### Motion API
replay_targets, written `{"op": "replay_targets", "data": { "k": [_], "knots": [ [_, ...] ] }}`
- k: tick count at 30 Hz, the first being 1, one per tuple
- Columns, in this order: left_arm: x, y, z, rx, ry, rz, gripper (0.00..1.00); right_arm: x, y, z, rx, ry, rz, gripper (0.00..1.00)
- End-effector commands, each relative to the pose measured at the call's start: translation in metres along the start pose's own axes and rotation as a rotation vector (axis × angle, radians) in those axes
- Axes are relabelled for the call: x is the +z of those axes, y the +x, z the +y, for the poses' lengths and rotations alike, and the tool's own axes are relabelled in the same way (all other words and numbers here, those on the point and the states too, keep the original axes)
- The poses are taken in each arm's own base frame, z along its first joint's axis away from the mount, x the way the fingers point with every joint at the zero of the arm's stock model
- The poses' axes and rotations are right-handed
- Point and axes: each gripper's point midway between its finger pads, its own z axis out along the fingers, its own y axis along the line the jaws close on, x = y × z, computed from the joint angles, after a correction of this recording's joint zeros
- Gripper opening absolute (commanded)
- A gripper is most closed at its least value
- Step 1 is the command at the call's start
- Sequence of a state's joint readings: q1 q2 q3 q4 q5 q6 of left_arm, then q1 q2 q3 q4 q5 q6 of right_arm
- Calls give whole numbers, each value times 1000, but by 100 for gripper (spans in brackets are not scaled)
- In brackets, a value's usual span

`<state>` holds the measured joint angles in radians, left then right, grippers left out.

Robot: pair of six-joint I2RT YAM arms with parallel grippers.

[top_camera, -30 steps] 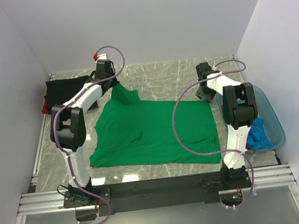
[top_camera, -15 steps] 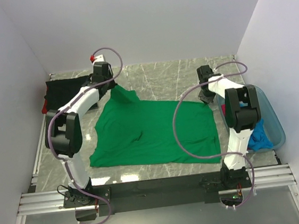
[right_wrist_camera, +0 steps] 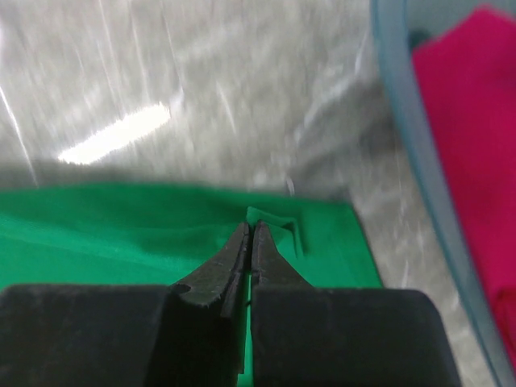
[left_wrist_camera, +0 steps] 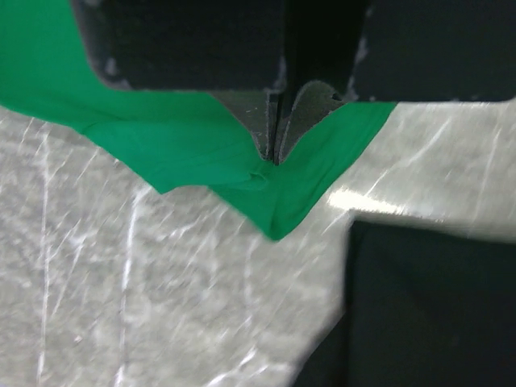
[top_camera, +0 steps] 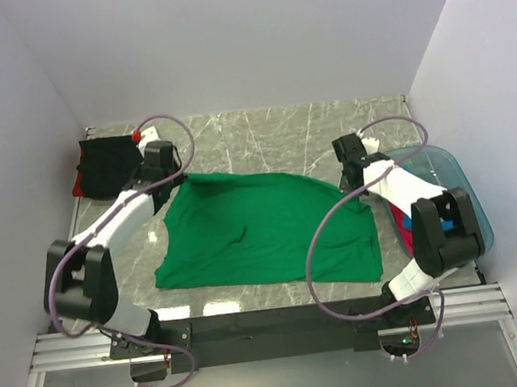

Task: Fold and stack the t-shirts
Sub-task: Fold the tshirt

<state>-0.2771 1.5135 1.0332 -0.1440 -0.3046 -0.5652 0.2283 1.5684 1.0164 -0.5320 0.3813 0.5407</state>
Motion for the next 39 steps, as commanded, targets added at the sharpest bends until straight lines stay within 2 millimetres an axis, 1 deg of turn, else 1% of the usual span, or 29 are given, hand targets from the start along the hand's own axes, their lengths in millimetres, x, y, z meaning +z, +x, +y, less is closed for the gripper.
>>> {"op": "replay_targets", "data": {
  "k": [1, 2, 3, 4, 5, 6, 7, 8, 9, 10, 11, 12, 13, 17, 19, 20, 21, 23, 25, 28, 33, 34, 35, 39],
  "knots": [
    [-27, -7, 15, -66, -14, -70, 0, -20, 2, -7, -41, 18, -69, 0],
    [-31, -5, 19, -66, -19, -73, 0, -22, 8, -9, -56, 24, -66, 0],
    [-34, 8, 30, -59, -43, -55, 0, -24, 14, -11, -70, 30, -59, 0],
    [-43, 4, 34, -67, -48, -76, 0, -26, 13, -17, -75, 53, -70, 0],
    [-48, 5, 37, -68, -47, -79, 0, -28, 18, -25, -87, 83, -56, 0],
    [-51, 15, 44, -65, -61, -63, 0, -30, 18, -29, -86, 102, -62, 0],
    [-60, 12, 45, -77, -48, -81, 0, -32, 17, -34, -86, 119, -67, 0],
    [-64, 14, 47, -83, -47, -83, 0, -34, 18, -40, -93, 140, -67, 0],
    [-66, 23, 52, -87, -55, -74, 0, -36, 18, -43, -94, 151, -68, 0],
    [-72, 21, 55, -99, -58, -92, 0, -40, 17, -45, -89, 152, -77, 0],
    [-74, 22, 60, -105, -77, -100, 0, -43, 19, -49, -95, 168, -74, 0],
    [-75, 29, 64, -106, -88, -93, 0, -45, 17, -53, -86, 179, -81, 0],
    [-79, 29, 67, -112, -91, -97, 0, -50, 15, -53, -79, 171, -96, 0],
    [-84, 42, 70, -114, -92, -77, 0, -60, 15, -55, -78, 156, -103, 0],
    [-89, 47, 68, -117, -91, -75, 0, -62, 19, -55, -86, 151, -85, 0],
    [-90, 53, 73, -113, -112, -68, 0, -63, 21, -53, -93, 146, -82, 0],
    [-94, 54, 71, -125, -102, -73, 0, -65, 23, -53, -96, 146, -80, 0],
    [-98, 61, 76, -125, -110, -59, 0, -68, 28, -53, -111, 153, -74, 0],
    [-102, 62, 77, -143, -106, -67, 0, -71, 32, -55, -112, 159, -68, 0],
    [-107, 65, 78, -147, -100, -66, 0, -73, 38, -56, -128, 169, -58, 0],
    [-112, 77, 77, -143, -100, -40, 0, -76, 48, -55, -148, 175, -41, 0],
    [-112, 79, 78, -141, -102, -37, 0, -77, 49, -58, -158, 190, -32, 0],
    [-113, 83, 78, -139, -104, -29, 0, -78, 48, -59, -148, 202, -44, 0],
    [-115, 92, 78, -139, -103, -8, 0, -76, 51, -59, -167, 232, -32, 0]
  ]
}}
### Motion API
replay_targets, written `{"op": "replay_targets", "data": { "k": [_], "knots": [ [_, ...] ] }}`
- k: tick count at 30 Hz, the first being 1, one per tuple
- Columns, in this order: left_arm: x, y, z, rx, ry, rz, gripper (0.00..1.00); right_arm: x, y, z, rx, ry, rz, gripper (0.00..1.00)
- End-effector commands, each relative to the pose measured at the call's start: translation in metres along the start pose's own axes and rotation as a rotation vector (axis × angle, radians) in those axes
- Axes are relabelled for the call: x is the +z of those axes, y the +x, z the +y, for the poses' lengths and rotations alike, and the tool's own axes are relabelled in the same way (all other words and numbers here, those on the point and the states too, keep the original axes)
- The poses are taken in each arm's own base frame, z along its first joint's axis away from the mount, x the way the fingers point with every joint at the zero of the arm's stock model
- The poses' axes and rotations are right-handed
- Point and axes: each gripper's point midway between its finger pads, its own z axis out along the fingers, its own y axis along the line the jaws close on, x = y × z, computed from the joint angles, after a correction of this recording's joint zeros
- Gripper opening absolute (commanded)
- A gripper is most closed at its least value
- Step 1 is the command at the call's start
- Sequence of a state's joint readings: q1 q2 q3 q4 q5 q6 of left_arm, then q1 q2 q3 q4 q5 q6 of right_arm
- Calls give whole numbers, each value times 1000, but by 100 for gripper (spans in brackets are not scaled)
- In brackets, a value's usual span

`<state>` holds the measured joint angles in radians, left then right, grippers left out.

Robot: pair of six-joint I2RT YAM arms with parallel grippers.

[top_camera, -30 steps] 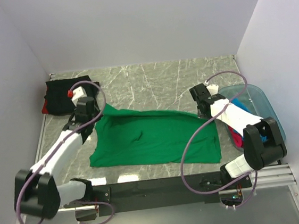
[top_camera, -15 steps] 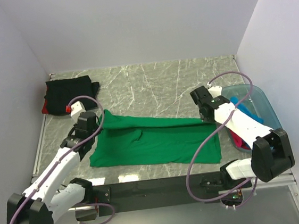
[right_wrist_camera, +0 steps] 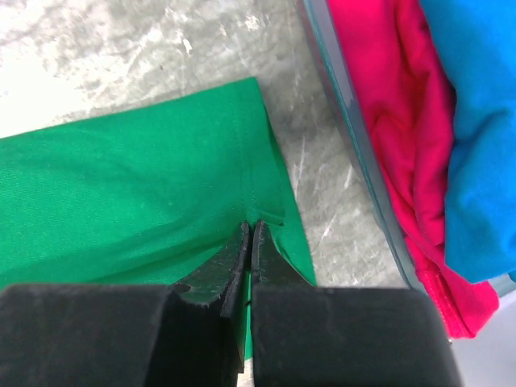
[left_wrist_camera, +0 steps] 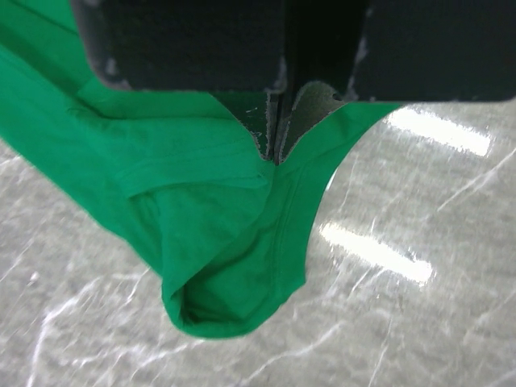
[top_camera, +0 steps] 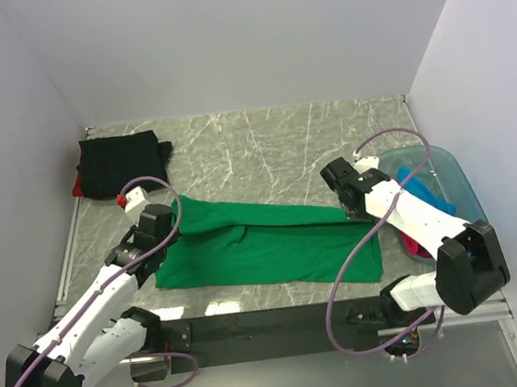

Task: Fold and stack the t-shirts
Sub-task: Fold the tshirt

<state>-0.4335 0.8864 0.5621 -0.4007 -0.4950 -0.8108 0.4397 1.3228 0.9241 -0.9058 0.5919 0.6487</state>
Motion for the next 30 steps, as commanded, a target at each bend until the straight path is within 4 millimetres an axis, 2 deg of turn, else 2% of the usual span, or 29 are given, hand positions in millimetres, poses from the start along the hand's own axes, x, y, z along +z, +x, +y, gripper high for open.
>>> {"op": "replay_targets", "data": {
  "k": [1, 3, 5, 9, 11, 12, 13, 14, 15, 18, 20, 22, 24, 25, 26, 27, 28, 29, 30],
  "knots": [
    [-4, 2, 4, -21, -11, -2, 0, -1, -1, -11, 0, 77, -14, 0],
    [-5, 3, 4, -31, -14, 4, 0, 0, 2, -8, -20, 86, -3, 0],
    [-7, 3, 4, -32, -12, 9, 5, 0, 4, -4, -36, 87, 0, 0],
    [-14, -1, 3, -55, -3, 3, 30, -1, 10, 2, -82, 101, 7, 0],
    [-22, -4, 1, -66, 12, -7, 36, -3, 12, 5, -100, 108, 0, 1],
    [-25, -6, 1, -73, 14, -13, 39, -3, 14, 6, -112, 119, 2, 11],
    [-31, -12, -1, -82, 18, -22, 49, -4, 15, 6, -120, 122, 4, 22],
    [-35, -14, -2, -94, 22, -27, 55, -5, 16, 8, -129, 117, 3, 35],
    [-41, -20, -1, -100, 28, -47, 59, -7, 18, 12, -145, 114, -1, 54],
    [-49, -35, -11, -110, 75, -84, 64, -17, 21, 18, -188, 108, -15, 69],
    [-44, -36, -14, -91, 66, -83, 65, -27, 15, 15, -188, 119, -45, 71],
    [-38, -36, -17, -77, 48, -86, 67, -36, 6, 21, -191, 82, -89, 71],
    [-27, -31, -18, -46, 21, -69, 68, -45, -1, 38, -158, -46, -112, 70],
    [-23, -32, -26, -43, 44, -76, 69, -49, -8, 64, -160, -171, -149, 70],
    [-17, -30, -29, -34, 40, -68, 70, -59, -14, 78, -137, -272, -175, 69],
    [-15, -32, -32, -36, 47, -74, 70, -71, -11, 114, -120, -463, -170, 68],
    [-12, -38, -40, -42, 72, -92, 71, -80, -12, 129, -150, -559, -185, 68],
    [-5, -34, -46, -34, 87, -74, 72, -90, -14, 142, -145, -644, -201, 67],
    [-2, -36, -49, -36, 93, -75, 72, -108, -19, 167, -130, -784, -223, 65]
  ]
}}
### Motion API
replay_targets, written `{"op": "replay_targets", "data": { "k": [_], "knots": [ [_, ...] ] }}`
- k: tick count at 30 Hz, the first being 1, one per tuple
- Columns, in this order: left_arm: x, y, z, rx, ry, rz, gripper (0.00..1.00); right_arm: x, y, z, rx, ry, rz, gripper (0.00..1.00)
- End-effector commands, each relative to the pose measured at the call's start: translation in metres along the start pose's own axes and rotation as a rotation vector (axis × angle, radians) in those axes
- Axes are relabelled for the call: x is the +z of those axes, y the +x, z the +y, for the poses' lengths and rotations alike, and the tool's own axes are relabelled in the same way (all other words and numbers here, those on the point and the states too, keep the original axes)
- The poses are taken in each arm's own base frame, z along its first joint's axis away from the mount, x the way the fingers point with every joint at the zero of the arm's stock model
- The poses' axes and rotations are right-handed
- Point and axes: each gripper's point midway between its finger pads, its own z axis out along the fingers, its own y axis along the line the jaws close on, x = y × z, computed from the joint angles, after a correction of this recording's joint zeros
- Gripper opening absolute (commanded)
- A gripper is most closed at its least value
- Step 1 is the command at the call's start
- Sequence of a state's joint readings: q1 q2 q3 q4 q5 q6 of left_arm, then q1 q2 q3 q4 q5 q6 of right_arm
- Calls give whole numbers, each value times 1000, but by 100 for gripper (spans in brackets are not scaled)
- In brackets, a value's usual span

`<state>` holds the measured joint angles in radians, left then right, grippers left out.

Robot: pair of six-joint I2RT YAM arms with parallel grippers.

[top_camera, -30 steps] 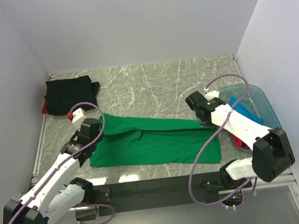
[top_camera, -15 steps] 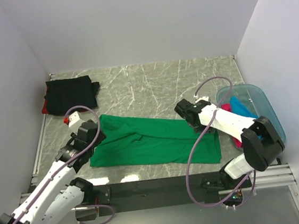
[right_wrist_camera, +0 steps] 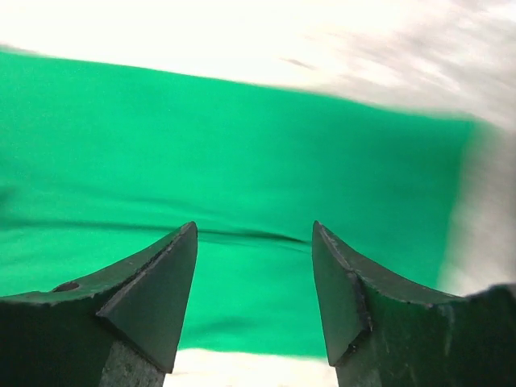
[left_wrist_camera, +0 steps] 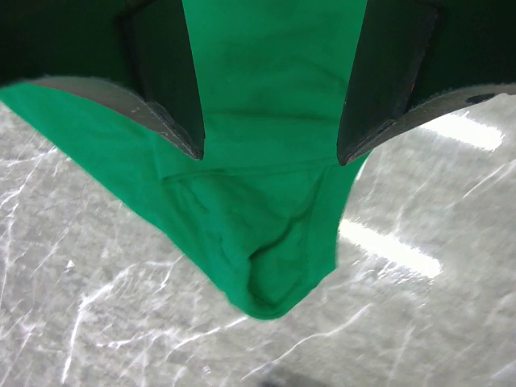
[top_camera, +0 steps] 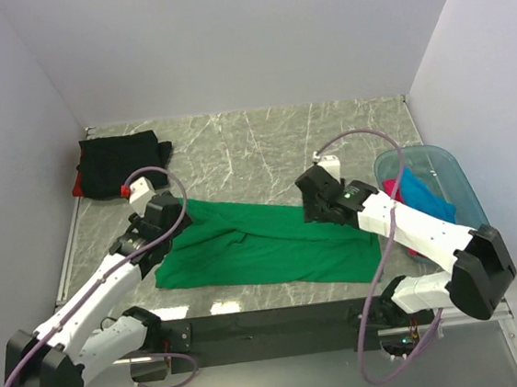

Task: Fold and stack the t-shirts
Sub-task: Fold the tshirt

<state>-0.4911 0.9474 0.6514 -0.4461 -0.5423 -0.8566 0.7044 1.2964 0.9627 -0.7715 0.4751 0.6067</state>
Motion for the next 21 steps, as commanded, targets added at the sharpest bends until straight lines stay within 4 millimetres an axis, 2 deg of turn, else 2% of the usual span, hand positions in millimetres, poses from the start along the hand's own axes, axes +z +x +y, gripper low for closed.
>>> {"op": "replay_targets", "data": {
  "k": [1, 3, 4, 5, 6, 7, 8, 9, 10, 11, 12, 13, 14, 16, 20, 21],
  "knots": [
    [9, -31, -31, -32, 94, -75, 72, -23, -45, 99, -6, -487, -166, 65],
    [21, -28, -30, -21, 75, -51, 73, -23, -48, 128, -38, -578, -164, 64],
    [27, -33, -25, -28, 61, -57, 73, -33, -62, 148, -57, -658, -187, 63],
    [34, -34, -24, -33, 61, -58, 73, -21, -54, 165, -93, -672, -146, 62],
    [38, -33, -24, -39, 71, -45, 73, -26, -69, 180, -97, -701, -173, 61],
    [44, -38, -16, -50, 54, -49, 73, -27, -66, 195, -132, -744, -155, 60],
    [50, -37, -16, -53, 57, -42, 72, -12, -55, 211, -166, -750, -116, 59],
    [53, -37, -15, -57, 64, -34, 71, -15, -66, 226, -172, -783, -137, 59],
    [57, -39, -11, -61, 59, -32, 70, -14, -64, 238, -182, -811, -125, 58],
    [62, -38, -11, -58, 61, -27, 70, 0, -54, 249, -198, -818, -86, 57],
    [64, -40, -16, -64, 91, -25, 70, -5, -63, 263, -196, -857, -110, 57],
    [68, -42, -15, -74, 94, -23, 69, -2, -61, 270, -190, -870, -98, 57],
    [72, -41, -14, -76, 97, -11, 68, 8, -50, 279, -202, -887, -57, 57],
    [80, -42, -20, -87, 123, 1, 68, 9, -51, 297, -199, -927, -53, 56],
    [91, -35, -23, -86, 142, 48, 67, 20, -41, 309, -204, -941, -22, 56],
    [94, -40, -27, -92, 157, 34, 67, 19, -42, 312, -207, -944, -24, 56]
  ]
}}
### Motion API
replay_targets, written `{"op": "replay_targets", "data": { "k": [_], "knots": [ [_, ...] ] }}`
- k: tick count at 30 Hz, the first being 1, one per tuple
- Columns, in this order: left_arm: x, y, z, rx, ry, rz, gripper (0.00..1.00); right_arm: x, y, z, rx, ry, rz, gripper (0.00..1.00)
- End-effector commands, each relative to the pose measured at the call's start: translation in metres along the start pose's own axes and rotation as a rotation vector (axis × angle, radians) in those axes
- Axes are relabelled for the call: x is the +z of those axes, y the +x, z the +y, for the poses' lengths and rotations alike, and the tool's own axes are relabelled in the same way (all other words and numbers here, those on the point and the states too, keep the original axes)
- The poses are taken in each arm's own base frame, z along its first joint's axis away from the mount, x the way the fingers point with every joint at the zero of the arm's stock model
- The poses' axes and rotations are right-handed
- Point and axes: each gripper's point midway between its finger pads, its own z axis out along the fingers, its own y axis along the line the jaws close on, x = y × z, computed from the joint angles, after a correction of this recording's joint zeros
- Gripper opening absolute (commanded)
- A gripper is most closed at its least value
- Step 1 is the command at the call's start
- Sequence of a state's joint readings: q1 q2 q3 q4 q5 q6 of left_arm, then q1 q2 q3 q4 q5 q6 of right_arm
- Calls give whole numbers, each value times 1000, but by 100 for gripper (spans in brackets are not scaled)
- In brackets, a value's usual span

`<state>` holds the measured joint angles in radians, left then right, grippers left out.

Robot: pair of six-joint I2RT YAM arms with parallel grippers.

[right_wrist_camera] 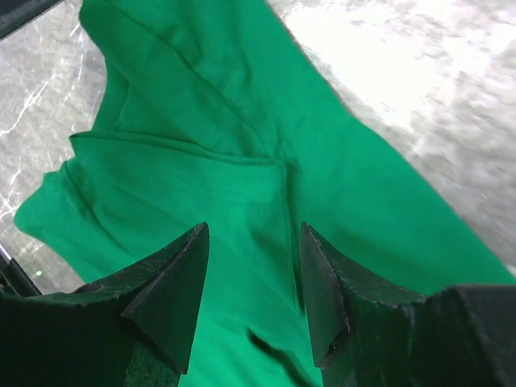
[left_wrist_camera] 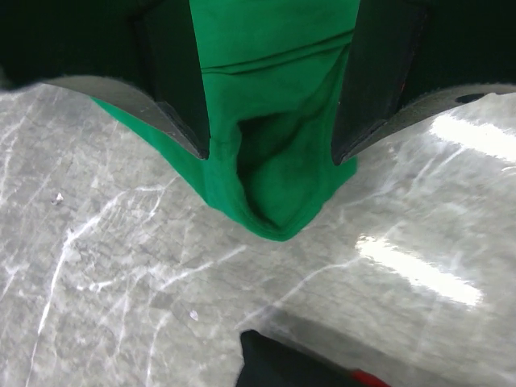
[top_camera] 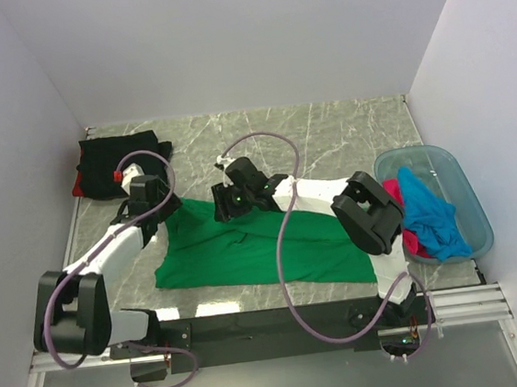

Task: Fold and stack the t-shirts
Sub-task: Fold the tshirt

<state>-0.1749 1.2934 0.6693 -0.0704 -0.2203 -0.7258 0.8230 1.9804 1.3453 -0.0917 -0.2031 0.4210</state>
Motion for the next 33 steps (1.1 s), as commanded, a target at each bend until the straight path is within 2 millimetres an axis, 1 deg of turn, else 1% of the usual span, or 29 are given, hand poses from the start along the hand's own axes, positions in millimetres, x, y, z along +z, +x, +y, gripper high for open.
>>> {"op": "replay_targets", "data": {
  "k": [1, 8, 12, 13, 16, 21, 23, 25, 26, 33],
  "knots": [
    [6, -23, -32, -9, 124, -32, 67, 6, -26, 28, -33, -93, -61, 56],
    [14, -19, -33, -11, 125, -9, 67, 21, -20, 29, -45, -94, -33, 56],
    [15, -16, -32, -5, 125, 3, 66, 28, -23, 29, -55, -91, -30, 55],
    [16, -16, -31, -2, 121, 3, 66, 33, -20, 27, -55, -84, -20, 55],
    [14, -18, -30, 2, 118, -5, 66, 37, -19, 26, -64, -70, -11, 55],
    [13, -19, -30, 8, 119, -4, 66, 40, -18, 22, -67, -47, -12, 55],
    [13, -17, -30, 10, 122, 4, 65, 41, -17, 19, -66, -31, -9, 55],
    [11, -19, -30, 11, 125, -4, 65, 41, -17, 15, -68, -14, -13, 55],
    [11, -19, -29, 11, 119, -4, 65, 41, -14, 13, -68, -7, -7, 55],
    [9, -19, -28, 13, 119, -4, 64, 39, -17, 11, -71, 9, -19, 55]
  ]
}}
